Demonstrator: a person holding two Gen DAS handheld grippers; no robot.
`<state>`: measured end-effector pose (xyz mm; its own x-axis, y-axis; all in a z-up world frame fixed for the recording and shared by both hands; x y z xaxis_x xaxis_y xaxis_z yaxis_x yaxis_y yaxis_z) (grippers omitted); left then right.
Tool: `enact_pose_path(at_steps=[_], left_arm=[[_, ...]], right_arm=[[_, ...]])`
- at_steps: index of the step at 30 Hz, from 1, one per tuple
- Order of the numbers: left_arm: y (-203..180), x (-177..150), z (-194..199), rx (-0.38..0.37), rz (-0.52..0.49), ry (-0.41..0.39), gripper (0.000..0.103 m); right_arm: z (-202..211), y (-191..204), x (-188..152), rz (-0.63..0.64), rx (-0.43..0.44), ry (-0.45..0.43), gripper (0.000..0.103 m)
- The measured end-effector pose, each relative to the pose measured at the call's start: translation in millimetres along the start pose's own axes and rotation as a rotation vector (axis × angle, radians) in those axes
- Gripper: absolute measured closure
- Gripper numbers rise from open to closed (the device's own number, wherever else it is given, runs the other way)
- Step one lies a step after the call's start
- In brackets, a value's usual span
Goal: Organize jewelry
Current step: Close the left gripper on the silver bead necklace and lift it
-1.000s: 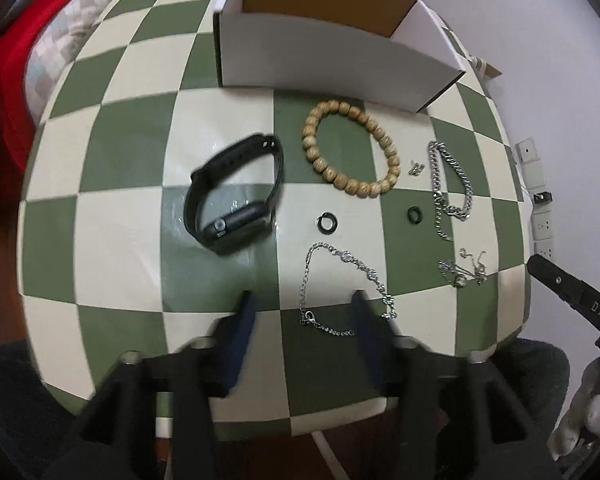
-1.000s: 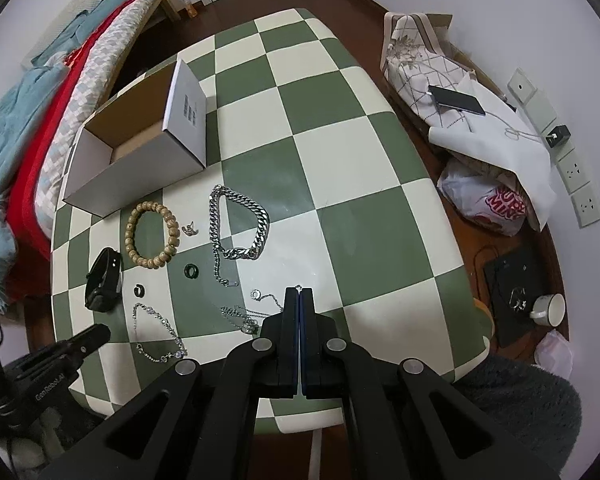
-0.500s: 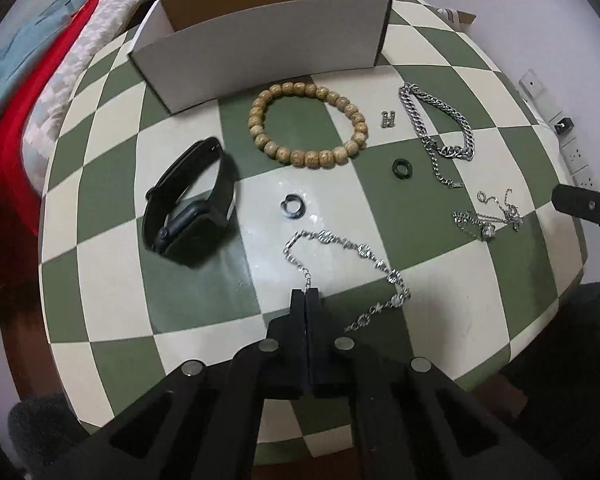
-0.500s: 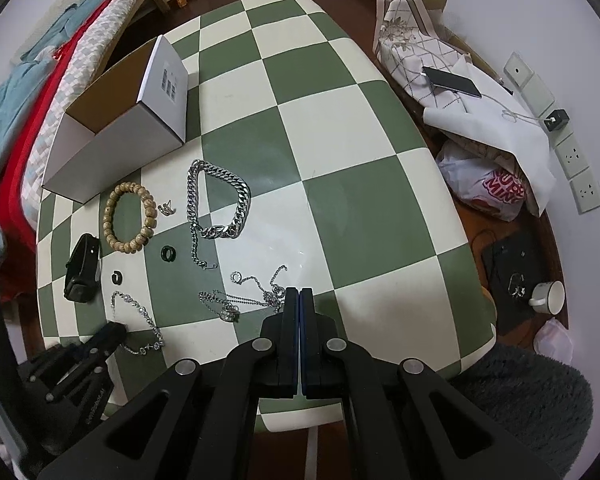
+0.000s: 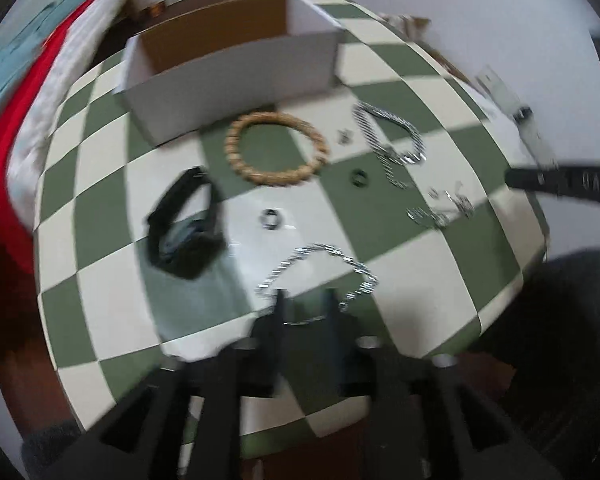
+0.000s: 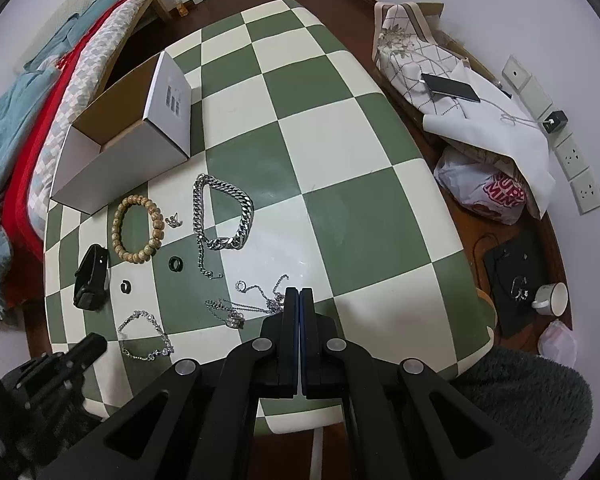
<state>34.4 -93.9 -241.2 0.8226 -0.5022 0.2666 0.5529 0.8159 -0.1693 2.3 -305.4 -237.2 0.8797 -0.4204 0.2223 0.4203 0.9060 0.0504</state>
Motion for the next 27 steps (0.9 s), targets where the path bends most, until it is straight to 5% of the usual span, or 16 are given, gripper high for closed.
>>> enact_pose_path(at_steps=[1,2,8,10,11,13,18,27], left_arm=[[-8,0,-6,-0.005,-0.016,0.013,0.051],[-11,1,-12,-0.014,-0.027,0.029,0.044],[-29,-7,-29,0.020,-0.105,0.051,0.045],[-27,-7,-28,0.015,-0.087,0.033,0.056],[-25,-6,-27,0.015,-0.086,0.020,0.077],[-25,0,-28,0.014,-0.095,0.019,0.099],[-5,2,-25,-0.014,-0.017,0.009,0.101],[16,19,37,-0.061,0.095,-0.115,0.101]], right_arm=[[0,-1,0,-0.001,0.000,0.001,0.103],[0,-1,0,-0.002,-0.001,0.002,0.103],[-1,-2,-1,-0.008,-0.003,0.007,0.103],[-1,-3,-1,-0.011,-0.003,0.009,0.103],[-1,-3,-1,-0.011,-0.004,0.009,0.103],[-2,-4,-1,-0.010,-0.004,0.012,0.103],[-7,-4,-3,-0.009,-0.001,0.025,0.103],[14,0,5,-0.021,0.052,-0.020,0.103]])
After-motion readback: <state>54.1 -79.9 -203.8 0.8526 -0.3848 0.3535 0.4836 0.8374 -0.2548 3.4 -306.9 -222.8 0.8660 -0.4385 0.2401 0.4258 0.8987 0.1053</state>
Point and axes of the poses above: each gripper's, at about its wrist camera, not at the fingertips, and z roughly against the way its jaws point, y to its left, x to its top, the point moved 3 cm from there along -z, roughly the way its jaws point, and after that the axes turned 7 degrees about -x, right-handed, at the moved point
